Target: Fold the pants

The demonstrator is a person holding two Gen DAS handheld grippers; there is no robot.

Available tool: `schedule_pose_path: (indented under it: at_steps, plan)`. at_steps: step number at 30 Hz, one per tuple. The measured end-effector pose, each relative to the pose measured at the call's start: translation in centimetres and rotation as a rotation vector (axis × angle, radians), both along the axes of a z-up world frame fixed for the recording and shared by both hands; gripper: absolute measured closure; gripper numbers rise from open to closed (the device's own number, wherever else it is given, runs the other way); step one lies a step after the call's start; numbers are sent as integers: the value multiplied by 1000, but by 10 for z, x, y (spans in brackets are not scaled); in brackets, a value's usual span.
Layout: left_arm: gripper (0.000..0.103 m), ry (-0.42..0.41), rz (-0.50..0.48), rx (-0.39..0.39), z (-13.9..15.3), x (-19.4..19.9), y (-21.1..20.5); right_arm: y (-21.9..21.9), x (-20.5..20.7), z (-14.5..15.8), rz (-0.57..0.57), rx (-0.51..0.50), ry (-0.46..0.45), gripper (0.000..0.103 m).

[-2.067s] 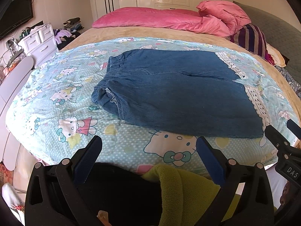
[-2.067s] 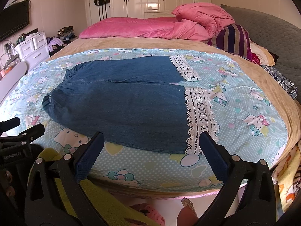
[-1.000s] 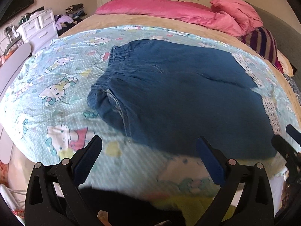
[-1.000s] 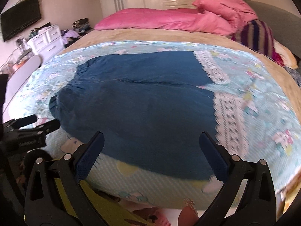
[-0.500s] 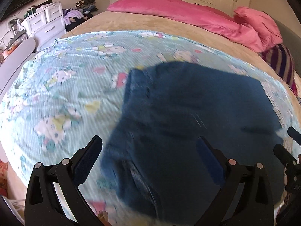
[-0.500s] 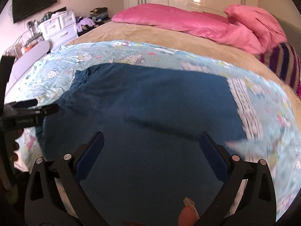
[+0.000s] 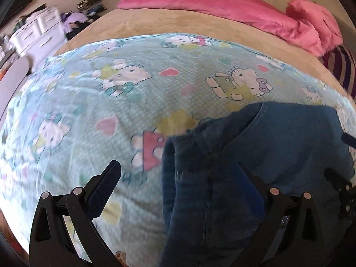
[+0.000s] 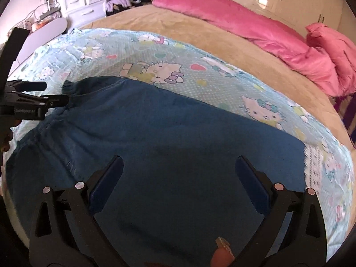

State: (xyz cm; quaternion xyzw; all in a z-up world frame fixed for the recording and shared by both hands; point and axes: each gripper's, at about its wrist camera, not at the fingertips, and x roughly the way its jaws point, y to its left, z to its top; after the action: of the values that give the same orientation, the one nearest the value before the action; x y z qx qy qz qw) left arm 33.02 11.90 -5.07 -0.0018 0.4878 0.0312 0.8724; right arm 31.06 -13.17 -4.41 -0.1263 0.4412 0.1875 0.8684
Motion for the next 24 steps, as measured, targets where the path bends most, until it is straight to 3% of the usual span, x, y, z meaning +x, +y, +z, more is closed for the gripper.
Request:
schedule_pose_path:
  at_steps: [6, 7, 8, 9, 10, 14, 17, 24]
  plan:
    - [6, -18, -89, 12, -9, 17, -8, 18, 24, -3, 63, 0, 8, 8]
    - [12, -15, -100, 6, -11, 18, -9, 22, 28, -4, 70, -1, 9, 8]
    - [31, -5, -111, -10, -14, 20, -10, 24, 32, -4, 77, -1, 13, 8]
    - [38, 18, -125, -54, -20, 24, -9, 27, 35, -4, 85, -3, 16, 8]
    - [38, 22, -118, -64, -22, 26, -7, 31, 39, -5, 92, -7, 19, 8]
    - [61, -20, -113, -84, -19, 23, -2, 43, 47, -6, 137, -31, 4, 8]
    - [69, -70, -121, -125, -11, 10, 4, 51, 53, -7, 164, -49, -7, 8]
    - [70, -196, -137, -162, 9, -38, 2, 64, 59, -2, 266, -56, -44, 8]
